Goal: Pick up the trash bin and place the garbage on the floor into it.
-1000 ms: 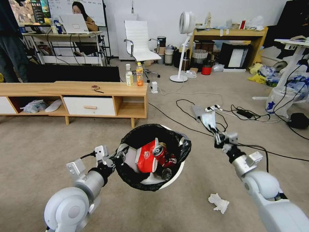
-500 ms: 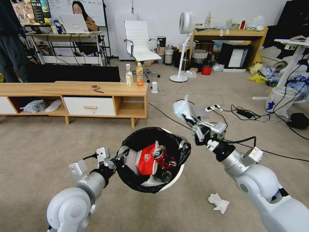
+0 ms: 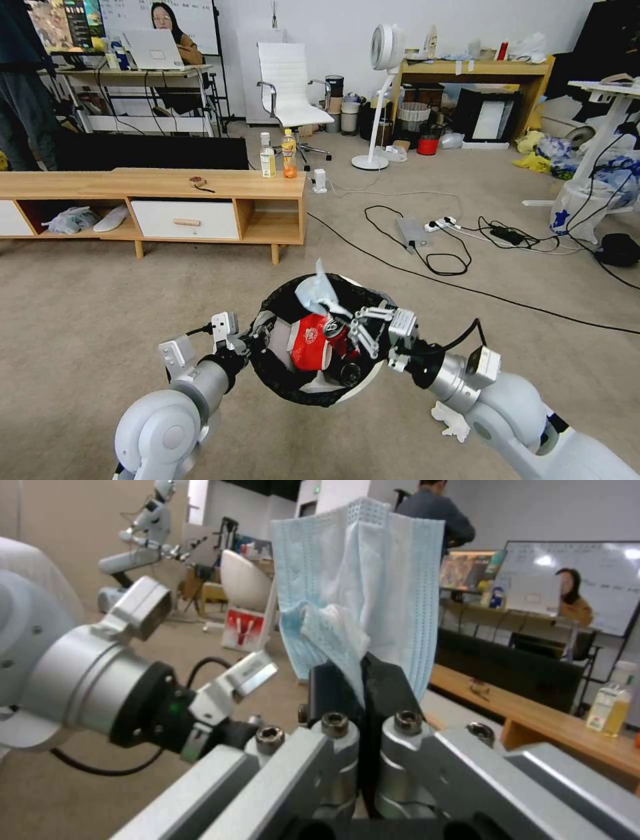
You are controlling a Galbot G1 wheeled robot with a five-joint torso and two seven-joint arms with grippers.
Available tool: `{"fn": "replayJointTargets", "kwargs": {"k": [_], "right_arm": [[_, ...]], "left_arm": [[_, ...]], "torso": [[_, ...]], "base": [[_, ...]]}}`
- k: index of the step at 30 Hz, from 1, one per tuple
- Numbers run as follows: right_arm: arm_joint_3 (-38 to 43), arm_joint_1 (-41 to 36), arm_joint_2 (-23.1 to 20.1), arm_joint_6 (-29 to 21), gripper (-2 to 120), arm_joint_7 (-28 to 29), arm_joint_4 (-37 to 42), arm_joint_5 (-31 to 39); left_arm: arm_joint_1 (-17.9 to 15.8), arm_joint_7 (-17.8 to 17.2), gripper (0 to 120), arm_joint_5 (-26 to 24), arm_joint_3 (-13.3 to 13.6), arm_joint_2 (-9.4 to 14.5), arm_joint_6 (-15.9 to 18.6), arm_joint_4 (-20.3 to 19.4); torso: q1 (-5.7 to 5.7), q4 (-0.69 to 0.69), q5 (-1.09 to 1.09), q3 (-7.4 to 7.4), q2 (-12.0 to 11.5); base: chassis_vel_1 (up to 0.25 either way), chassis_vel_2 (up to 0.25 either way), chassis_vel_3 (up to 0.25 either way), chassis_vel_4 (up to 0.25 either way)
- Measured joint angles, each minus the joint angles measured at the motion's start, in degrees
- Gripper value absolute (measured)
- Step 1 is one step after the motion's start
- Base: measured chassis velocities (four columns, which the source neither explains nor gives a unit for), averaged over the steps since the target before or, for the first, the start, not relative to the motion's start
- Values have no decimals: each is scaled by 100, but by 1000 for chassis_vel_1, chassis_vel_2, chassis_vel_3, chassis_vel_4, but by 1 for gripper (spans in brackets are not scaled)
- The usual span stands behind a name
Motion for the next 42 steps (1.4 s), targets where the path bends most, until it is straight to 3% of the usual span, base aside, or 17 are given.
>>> {"fn": "replayJointTargets", "kwargs": {"k": [21,23,26,30,32,35,37,40,42], "right_arm": [[-532,44,70,-165,0,331,-396,41],[-536,61,91,-168,4,335,-429,36],[-529,62,133,-211,22,448,-492,-5],[-492,39,150,-246,33,496,-526,-20],[-458,10,159,-416,45,720,-528,-18],[-452,1,158,-525,48,843,-522,-12],[-423,-25,143,-1062,62,1197,-415,63],[-399,-50,123,-1472,67,1413,-268,291],[-298,-65,107,-2327,80,1760,25,755]], "left_arm": [[119,38,7,115,133,-112,-5,-97],[131,39,7,119,133,-105,-5,-119],[162,40,7,120,135,-91,-6,-166],[190,41,7,124,154,-101,-6,-182],[218,40,7,127,163,-96,-8,-214],[222,40,7,127,164,-92,-8,-227],[220,41,7,123,149,-81,-7,-246],[220,46,7,113,139,-73,-7,-253],[220,46,7,112,127,-82,-9,-255]], "torso": [[0,0,0,0,0],[0,0,0,0,0],[0,0,0,0,0],[0,0,0,0,0],[0,0,0,0,0],[0,0,0,0,0],[0,0,0,0,0],[0,0,0,0,0],[0,0,-1,0,0]], "base": [[0,0,0,0],[0,0,0,0],[0,0,0,0],[0,0,0,0],[0,0,0,0],[0,0,0,0],[0,0,0,0],[0,0,0,0],[0,0,0,0]]}}
